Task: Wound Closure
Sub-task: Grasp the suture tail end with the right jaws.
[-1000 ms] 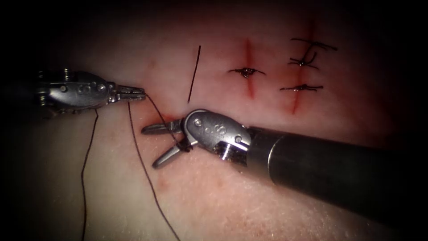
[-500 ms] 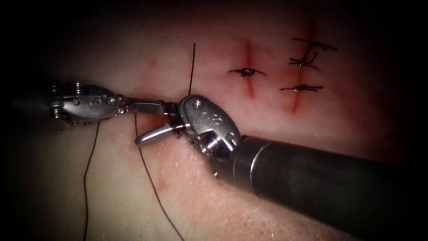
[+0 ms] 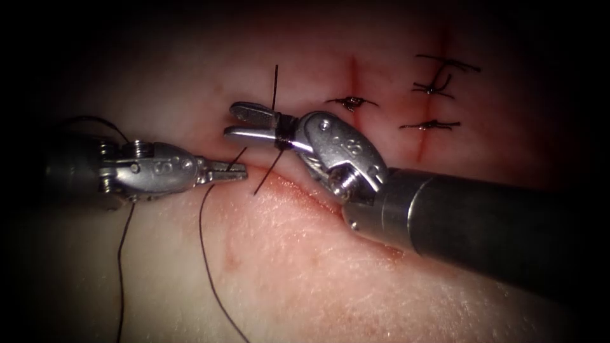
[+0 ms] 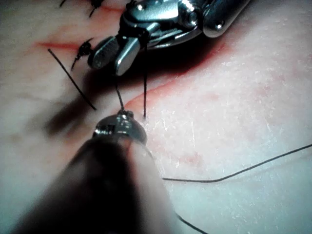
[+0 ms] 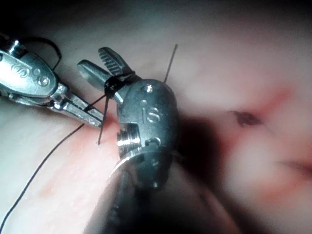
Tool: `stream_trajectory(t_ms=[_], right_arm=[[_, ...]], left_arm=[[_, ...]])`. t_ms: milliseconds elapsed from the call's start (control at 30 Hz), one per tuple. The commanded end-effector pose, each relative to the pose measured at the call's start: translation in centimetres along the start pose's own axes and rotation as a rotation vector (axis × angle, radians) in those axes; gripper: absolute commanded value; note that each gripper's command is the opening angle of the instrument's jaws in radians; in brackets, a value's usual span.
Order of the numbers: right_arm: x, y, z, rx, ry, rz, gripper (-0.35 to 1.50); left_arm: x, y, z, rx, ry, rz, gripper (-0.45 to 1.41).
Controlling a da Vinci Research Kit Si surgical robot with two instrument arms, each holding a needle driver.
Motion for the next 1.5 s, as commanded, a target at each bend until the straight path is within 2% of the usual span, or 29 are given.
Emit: stream_trajectory(t_ms=[33, 133, 233, 267, 300, 333, 667, 933, 1033, 1500], right_arm=[[0.0, 0.03, 0.06, -0.055, -0.021, 0.037, -0.06], [-0.02, 0.06, -0.01, -0.139, -0.052, 0.093, 0.04], [-0.05, 0.07, -0.05, -0.193, -0.048, 0.1, 0.48], [-0.07, 0.08, -0.05, -0.212, -0.049, 0.095, 0.76], [-0.07, 0.08, -0.06, -0.223, -0.05, 0.099, 0.91], [-0.08, 0.08, -0.06, -0.23, -0.049, 0.103, 0.96], [-0.18, 0.16, -0.01, -0.34, -0.056, 0.182, 1.18], [-0.22, 0.24, 0.03, -0.401, -0.057, 0.251, 1.16], [-0.25, 0.3, 0.06, -0.419, -0.077, 0.256, 1.21], [-0.39, 0.5, 0.2, -0.44, -0.086, 0.298, 1.23]], left_arm=[[0.0, 0.01, 0.09, -0.001, 0.001, -0.003, -0.45], [0.06, 0.0, 0.12, 0.0, -0.001, 0.003, -0.45], [0.14, -0.02, 0.12, -0.002, -0.004, 0.012, -0.45], [0.16, -0.03, 0.12, -0.002, -0.004, 0.009, -0.45], [0.18, -0.05, 0.12, -0.003, -0.005, 0.013, -0.45], [0.21, -0.07, 0.13, -0.003, -0.003, 0.015, -0.45], [0.24, -0.23, 0.25, -0.005, 0.003, 0.012, -0.45], [0.17, -0.26, 0.31, 0.009, -0.004, 0.018, -0.45], [0.18, -0.3, 0.32, 0.01, -0.006, 0.015, -0.45], [0.26, -0.38, 0.4, 0.011, -0.006, 0.004, -0.45]])
